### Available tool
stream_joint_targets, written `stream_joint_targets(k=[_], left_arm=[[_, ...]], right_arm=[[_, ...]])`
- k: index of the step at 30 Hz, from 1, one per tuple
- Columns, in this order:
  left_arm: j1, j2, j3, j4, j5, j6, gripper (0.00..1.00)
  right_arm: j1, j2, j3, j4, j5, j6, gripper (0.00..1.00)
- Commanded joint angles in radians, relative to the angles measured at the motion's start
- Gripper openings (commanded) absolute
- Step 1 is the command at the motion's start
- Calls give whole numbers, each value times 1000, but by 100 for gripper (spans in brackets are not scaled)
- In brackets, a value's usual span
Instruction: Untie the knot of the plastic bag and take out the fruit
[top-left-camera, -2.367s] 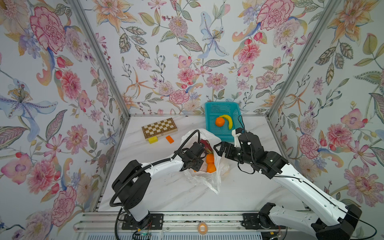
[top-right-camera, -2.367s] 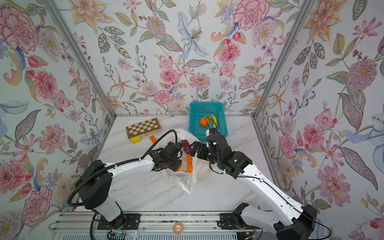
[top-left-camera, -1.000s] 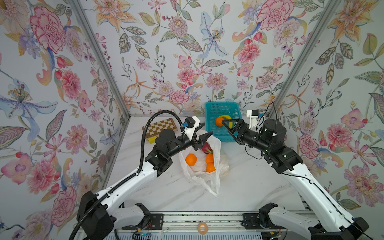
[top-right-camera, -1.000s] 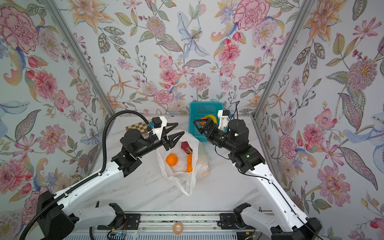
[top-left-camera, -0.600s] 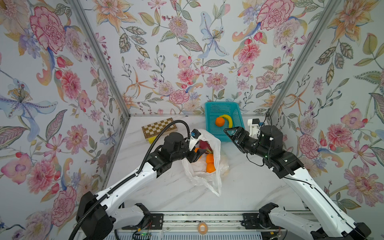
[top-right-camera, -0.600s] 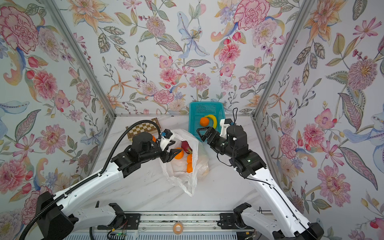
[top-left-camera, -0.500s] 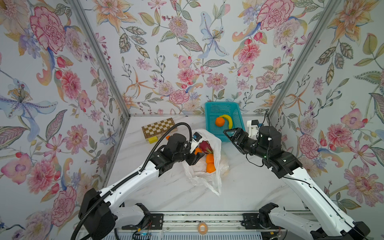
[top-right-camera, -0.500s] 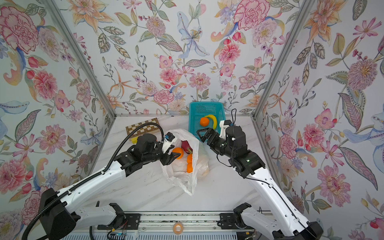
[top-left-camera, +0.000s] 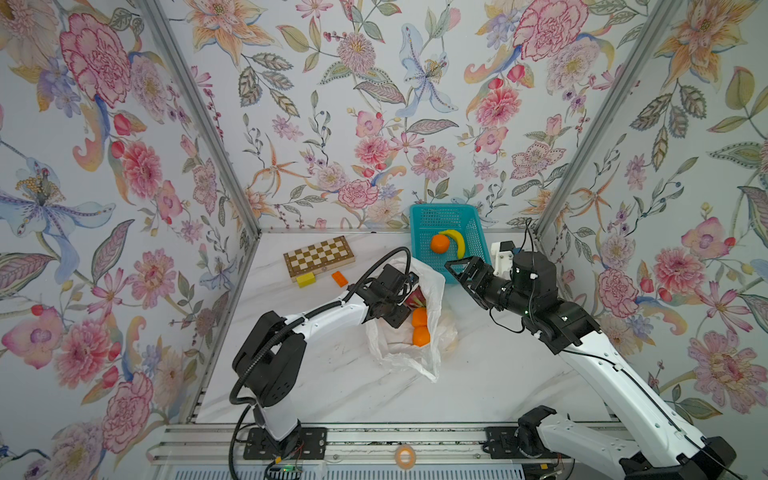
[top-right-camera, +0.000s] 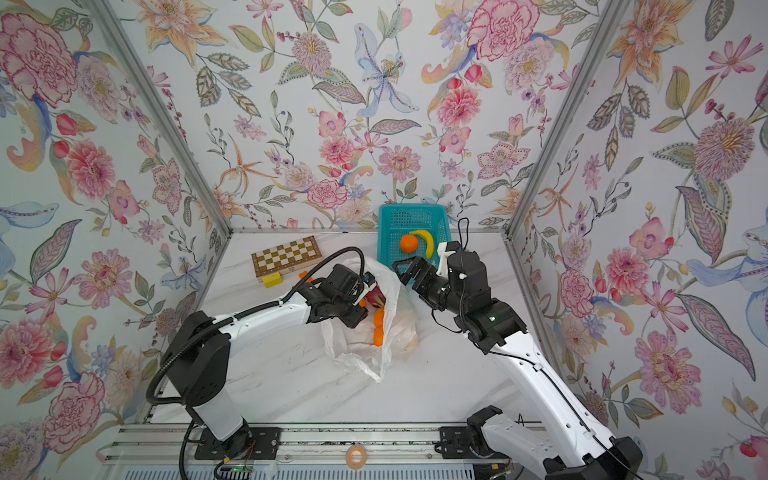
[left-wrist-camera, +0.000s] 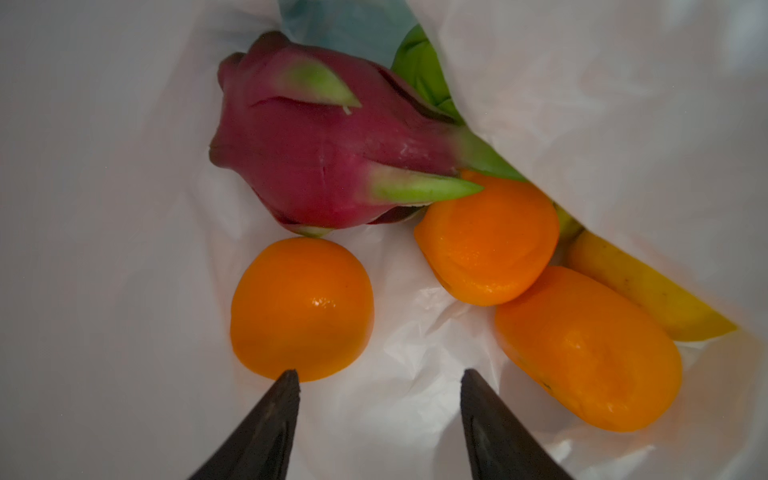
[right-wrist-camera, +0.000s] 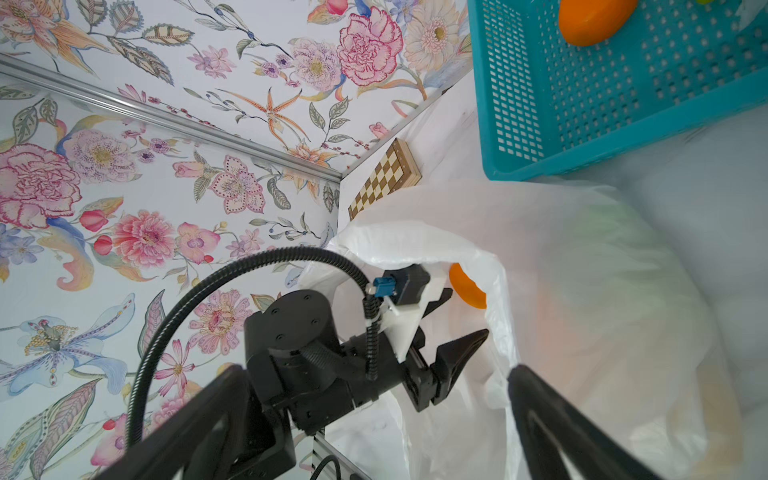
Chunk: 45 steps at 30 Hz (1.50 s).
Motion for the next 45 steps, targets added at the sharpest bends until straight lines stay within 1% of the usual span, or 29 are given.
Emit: stream_joint_targets(k=[1,5,7,12,15,18,20,23,25,26,28,33,36,40,41,45], left_arm=[[26,87,71,-8,-57,39,67],[56,157,123,-10,-83,57,73],[64,176,130,-5,-73,87,75],[77,228,160,-42,22,101,78],[79,266,192,-101,26,102,78],[85,273,193,-129,21,105,76],[87,273,188,-143,12,108,73],[88,272,176,-164,-40,127,74],[88,277,166,-167,-94,136,79],[89,280,161,-168,-111,138,84],[89,284,153,-165,-126,144,85],[89,242,124,-116,-127,113,67],[89,211,135,-109,-109,90,55],[89,158,147,-95,-66,68,47],[89,139,147,-90,-53,32,45],[89,63,125,-65,-13,-10,40]], right_arm=[[8,-5,-3,-15,20,-17,99],[14,-15,-7,-21,29,-11,99],[17,-23,-12,-24,37,-10,99],[16,-29,-16,-26,49,-10,99],[16,-21,-9,-26,46,-9,99],[16,-14,-3,-26,39,-12,99],[16,-12,-1,-26,39,-15,99],[16,-9,3,-26,41,-17,99],[16,-5,8,-27,39,-19,99],[16,-4,11,-26,37,-17,99],[17,1,17,-24,32,-19,99],[19,2,21,-24,26,-20,99],[20,1,21,-24,32,-20,99],[28,6,22,-27,28,-31,99],[33,9,20,-29,30,-35,99],[54,30,25,-53,50,-66,99]])
